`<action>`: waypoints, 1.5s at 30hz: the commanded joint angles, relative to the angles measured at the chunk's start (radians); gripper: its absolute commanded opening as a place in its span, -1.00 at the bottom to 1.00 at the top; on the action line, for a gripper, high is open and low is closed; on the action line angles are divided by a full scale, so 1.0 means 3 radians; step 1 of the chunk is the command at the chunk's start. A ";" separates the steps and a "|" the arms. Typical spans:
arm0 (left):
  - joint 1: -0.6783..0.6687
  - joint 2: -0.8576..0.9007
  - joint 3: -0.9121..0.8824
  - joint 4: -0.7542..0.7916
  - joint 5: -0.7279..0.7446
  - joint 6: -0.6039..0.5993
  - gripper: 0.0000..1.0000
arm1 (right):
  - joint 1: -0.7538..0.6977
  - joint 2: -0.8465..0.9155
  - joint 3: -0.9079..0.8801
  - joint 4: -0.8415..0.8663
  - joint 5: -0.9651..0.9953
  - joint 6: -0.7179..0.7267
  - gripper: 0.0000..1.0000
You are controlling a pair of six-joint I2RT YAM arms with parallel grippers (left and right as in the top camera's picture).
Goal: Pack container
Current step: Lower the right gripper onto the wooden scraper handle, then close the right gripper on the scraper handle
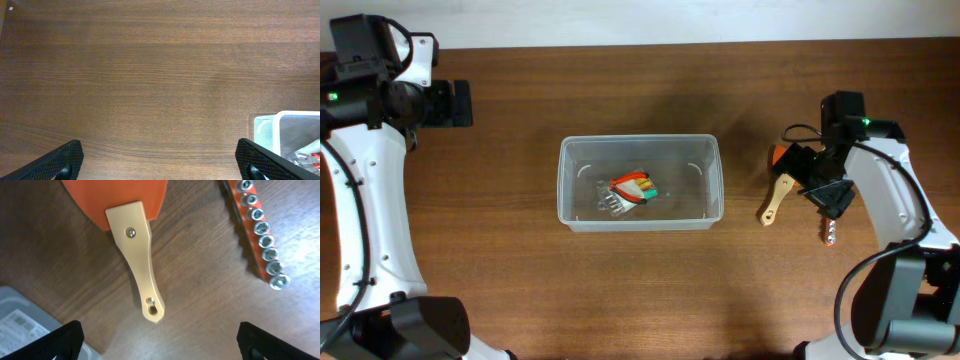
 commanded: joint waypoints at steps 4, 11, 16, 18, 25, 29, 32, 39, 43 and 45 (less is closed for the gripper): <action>0.0005 -0.0017 0.0001 0.0009 0.0064 -0.0045 0.99 | 0.0010 0.0118 -0.0249 0.0216 -0.0022 0.0153 0.97; 0.0005 -0.0017 0.0003 0.0008 0.0062 -0.0043 0.99 | 0.0070 0.0118 -0.0441 0.0575 -0.0046 -0.0028 0.97; 0.0005 -0.0017 0.0003 0.0009 0.0062 -0.0043 0.99 | 0.0183 0.0118 -0.0450 0.0736 -0.0045 -0.0123 0.97; 0.0005 -0.0017 0.0001 0.0008 0.0062 -0.0043 0.99 | 0.0209 0.0132 -0.0450 0.0781 -0.0045 -0.0149 0.97; 0.0005 -0.0017 0.0001 0.0009 0.0061 -0.0043 0.99 | 0.0223 0.0378 -0.0450 0.0842 -0.0047 -0.0205 0.97; 0.0005 -0.0017 0.0003 0.0009 0.0061 -0.0042 0.99 | 0.0223 0.0537 -0.0450 0.0903 -0.0100 -0.0291 0.98; 0.0005 -0.0017 0.0003 0.0008 0.0061 -0.0042 0.99 | 0.0223 0.0608 -0.0450 0.0940 -0.0108 -0.0298 0.97; 0.0005 -0.0017 0.0001 0.0009 0.0060 -0.0042 0.99 | 0.0223 0.0763 -0.0450 0.1035 -0.0172 -0.0449 0.97; 0.0005 -0.0017 0.0003 0.0009 0.0061 -0.0042 0.99 | 0.0223 0.0811 -0.0450 0.0997 -0.0188 -0.0459 0.97; 0.0005 -0.0017 0.0003 0.0009 0.0061 -0.0042 0.99 | 0.0223 0.0811 -0.0450 0.0970 -0.0186 -0.0459 0.99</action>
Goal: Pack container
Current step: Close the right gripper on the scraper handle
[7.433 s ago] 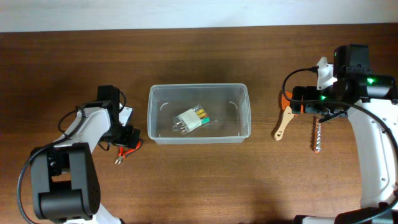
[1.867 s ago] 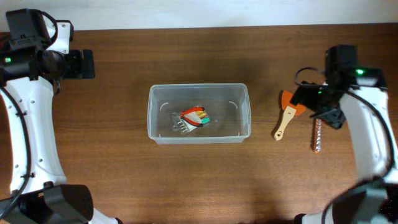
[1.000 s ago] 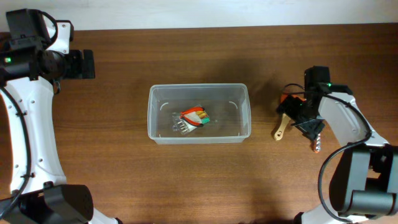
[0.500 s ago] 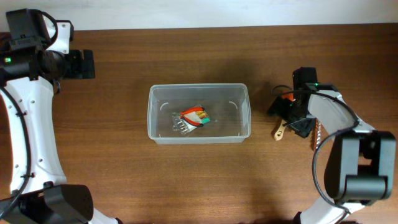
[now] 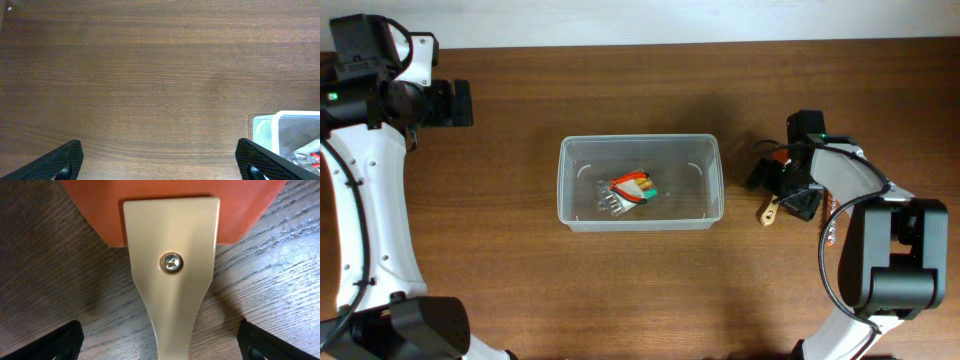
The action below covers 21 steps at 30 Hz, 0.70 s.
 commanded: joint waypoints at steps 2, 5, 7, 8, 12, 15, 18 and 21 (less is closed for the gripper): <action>0.0005 -0.0017 0.0001 0.0008 0.0047 -0.0042 0.99 | 0.0015 0.0197 -0.0041 -0.0028 -0.0098 -0.0052 0.91; 0.0005 -0.0017 0.0001 0.0008 0.0048 -0.0042 0.99 | 0.0015 0.0197 -0.0041 -0.0088 -0.0095 -0.0028 0.82; 0.0005 -0.0017 0.0003 0.0008 0.0048 -0.0042 0.99 | 0.0015 0.0197 -0.0041 -0.0120 -0.0094 -0.0028 0.77; 0.0005 -0.0017 0.0003 0.0008 0.0048 -0.0042 0.99 | 0.0014 0.0197 -0.0041 -0.0136 -0.0092 -0.0024 0.75; 0.0005 -0.0017 0.0003 0.0008 0.0048 -0.0042 0.99 | 0.0015 0.0198 -0.0041 -0.0200 -0.0067 0.0074 0.75; 0.0005 -0.0017 0.0003 0.0006 0.0048 -0.0042 0.99 | 0.0015 0.0198 -0.0041 -0.0235 -0.0055 0.0145 0.72; 0.0005 -0.0017 0.0003 0.0006 0.0048 -0.0042 0.98 | 0.0014 0.0198 -0.0041 -0.0291 0.0024 0.0263 0.68; 0.0005 -0.0017 0.0003 0.0008 0.0048 -0.0042 0.98 | 0.0014 0.0198 -0.0041 -0.0298 0.0041 0.0272 0.64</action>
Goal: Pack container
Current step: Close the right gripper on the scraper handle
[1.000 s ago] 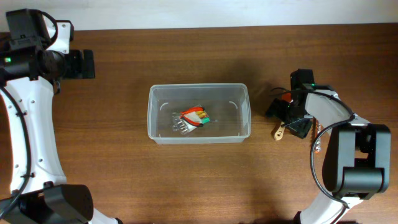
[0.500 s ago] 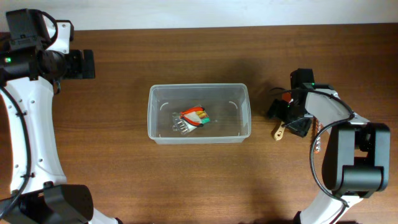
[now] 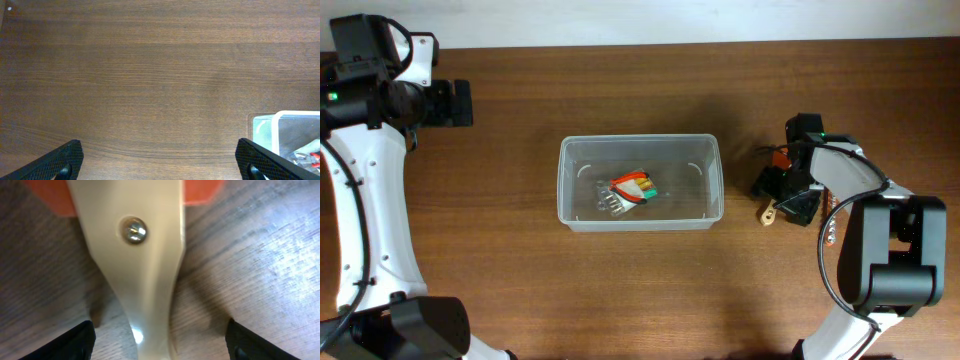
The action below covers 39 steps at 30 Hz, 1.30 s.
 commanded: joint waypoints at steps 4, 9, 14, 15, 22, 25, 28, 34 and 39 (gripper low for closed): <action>0.0005 -0.0017 0.0001 0.0006 0.0050 -0.0042 0.99 | 0.0015 0.0158 -0.0069 -0.0010 0.0047 0.0112 0.48; 0.0005 -0.0017 0.0003 0.0006 0.0050 -0.0042 0.99 | 0.0015 0.0158 -0.0069 -0.0009 0.0075 0.0111 0.20; 0.0005 -0.0017 0.0003 0.0008 0.0050 -0.0042 0.99 | 0.0014 0.0158 -0.0069 -0.0006 0.0074 0.0111 -0.02; 0.0005 -0.0017 0.0003 0.0008 0.0050 -0.0042 0.98 | 0.0014 0.0158 -0.0069 -0.0005 0.0074 0.0111 -0.06; 0.0005 -0.0017 0.0001 0.0008 0.0050 -0.0042 0.98 | 0.0015 0.0158 -0.0069 0.0005 0.0074 0.0111 -0.53; 0.0005 -0.0017 0.0001 0.0008 0.0050 -0.0042 0.99 | 0.0015 0.0158 -0.0069 0.0005 0.0074 0.0111 -0.53; 0.0005 -0.0017 0.0001 0.0008 0.0050 -0.0042 0.99 | 0.0015 0.0158 -0.0069 0.0006 0.0074 0.0111 -0.55; 0.0005 -0.0017 0.0003 0.0008 0.0050 -0.0042 0.98 | 0.0015 0.0158 -0.0069 0.0006 0.0074 0.0109 -0.56; 0.0005 -0.0017 0.0003 0.0008 0.0050 -0.0042 0.98 | 0.0015 0.0158 -0.0069 0.0014 0.0072 0.0109 -0.66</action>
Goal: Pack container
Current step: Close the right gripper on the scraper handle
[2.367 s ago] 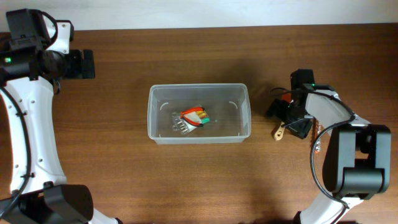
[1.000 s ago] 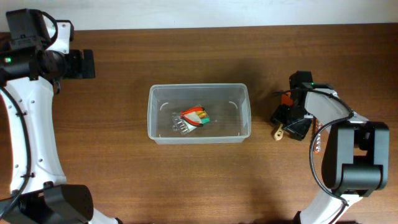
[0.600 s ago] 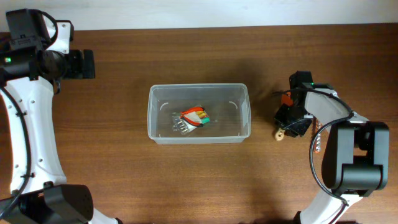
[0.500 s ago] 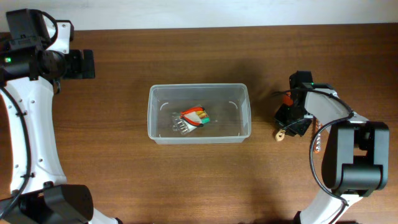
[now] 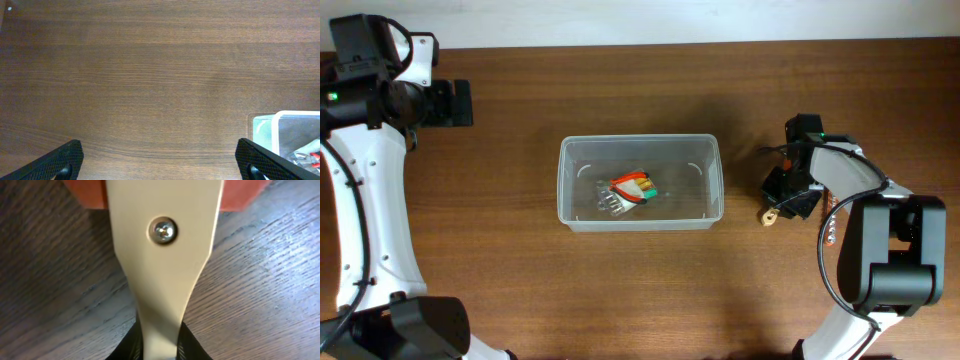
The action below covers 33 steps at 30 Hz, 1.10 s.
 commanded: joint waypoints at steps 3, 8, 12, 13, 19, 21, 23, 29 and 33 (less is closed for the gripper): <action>0.0005 -0.0017 0.0003 0.0008 0.0048 -0.0041 0.99 | 0.0015 0.0146 -0.0069 0.0020 0.0019 0.0010 -0.68; 0.0005 -0.0017 0.0003 0.0008 0.0050 -0.0041 0.98 | 0.0015 0.0146 -0.0069 0.0022 0.0019 0.0009 -0.74; 0.0005 -0.0017 0.0003 0.0008 0.0050 -0.0041 0.99 | 0.0014 0.0146 -0.0069 0.0023 0.0019 0.0009 -0.81; 0.0005 -0.0017 0.0003 0.0008 0.0048 -0.0041 0.99 | 0.0015 0.0146 -0.0069 0.0023 0.0019 0.0009 -0.81; 0.0005 -0.0017 0.0003 0.0008 0.0048 -0.0041 0.99 | 0.0014 0.0146 -0.0069 0.0024 0.0019 0.0009 -0.92; 0.0005 -0.0017 0.0003 0.0008 0.0048 -0.0041 0.99 | 0.0015 0.0146 -0.0067 0.0025 0.0019 0.0009 -0.92; 0.0005 -0.0017 0.0001 0.0008 0.0048 -0.0041 0.99 | 0.0015 0.0146 -0.0067 0.0025 0.0020 0.0009 -0.92; 0.0005 -0.0017 0.0001 0.0008 0.0048 -0.0041 0.98 | 0.0014 0.0146 -0.0067 0.0051 0.0019 0.0008 -0.92; 0.0005 -0.0017 0.0003 0.0018 0.0048 -0.0041 0.99 | 0.0014 0.0141 -0.0056 0.0076 0.0019 -0.0060 -0.92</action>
